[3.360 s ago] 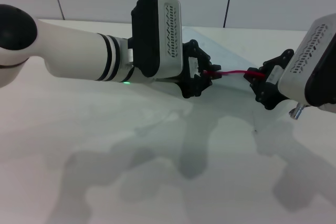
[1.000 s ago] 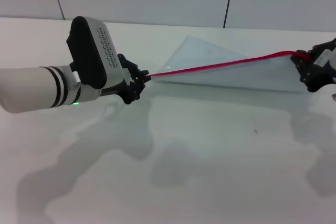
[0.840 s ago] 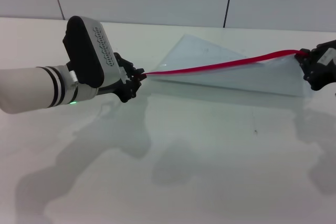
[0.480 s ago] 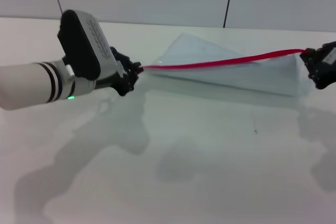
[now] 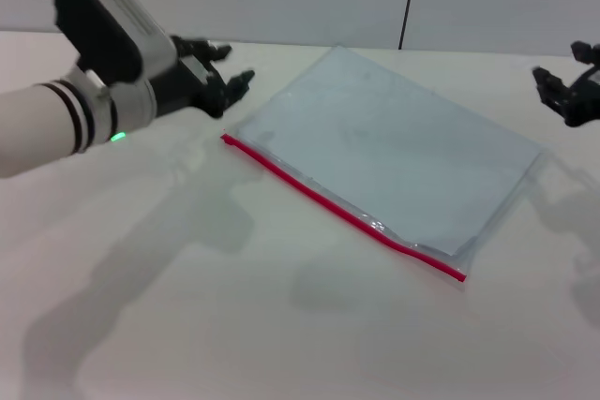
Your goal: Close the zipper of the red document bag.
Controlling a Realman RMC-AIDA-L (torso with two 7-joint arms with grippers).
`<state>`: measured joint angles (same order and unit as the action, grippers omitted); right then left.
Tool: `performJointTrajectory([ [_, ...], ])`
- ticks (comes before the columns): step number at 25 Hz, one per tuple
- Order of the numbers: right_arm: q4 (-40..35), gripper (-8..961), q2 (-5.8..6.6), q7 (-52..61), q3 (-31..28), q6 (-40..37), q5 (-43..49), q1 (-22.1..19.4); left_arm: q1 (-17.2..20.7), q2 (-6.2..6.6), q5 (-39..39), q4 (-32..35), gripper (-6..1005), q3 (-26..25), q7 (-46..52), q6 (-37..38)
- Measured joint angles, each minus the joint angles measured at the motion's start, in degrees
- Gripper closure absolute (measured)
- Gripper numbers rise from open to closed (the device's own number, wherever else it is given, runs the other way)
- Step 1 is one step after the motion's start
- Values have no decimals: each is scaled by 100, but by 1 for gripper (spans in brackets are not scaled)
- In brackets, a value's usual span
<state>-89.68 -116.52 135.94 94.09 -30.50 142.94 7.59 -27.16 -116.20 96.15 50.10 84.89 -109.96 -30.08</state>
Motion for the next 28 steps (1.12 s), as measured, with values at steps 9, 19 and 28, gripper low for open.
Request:
performJointTrajectory([
  [9,1539,451,21,19,1272,3461,-1577,3,352,-72,2821,25,393,56,-1815,-704],
  [19,3429,442,35,702,3077,7116,-3189,721,436,-84,7051,-2056,396,177,-4618,-2845],
  [28,3749,442,26,775,3114,7142,-3282,904,189,-87,7032,-2546,431,131,-4788,-3062],
])
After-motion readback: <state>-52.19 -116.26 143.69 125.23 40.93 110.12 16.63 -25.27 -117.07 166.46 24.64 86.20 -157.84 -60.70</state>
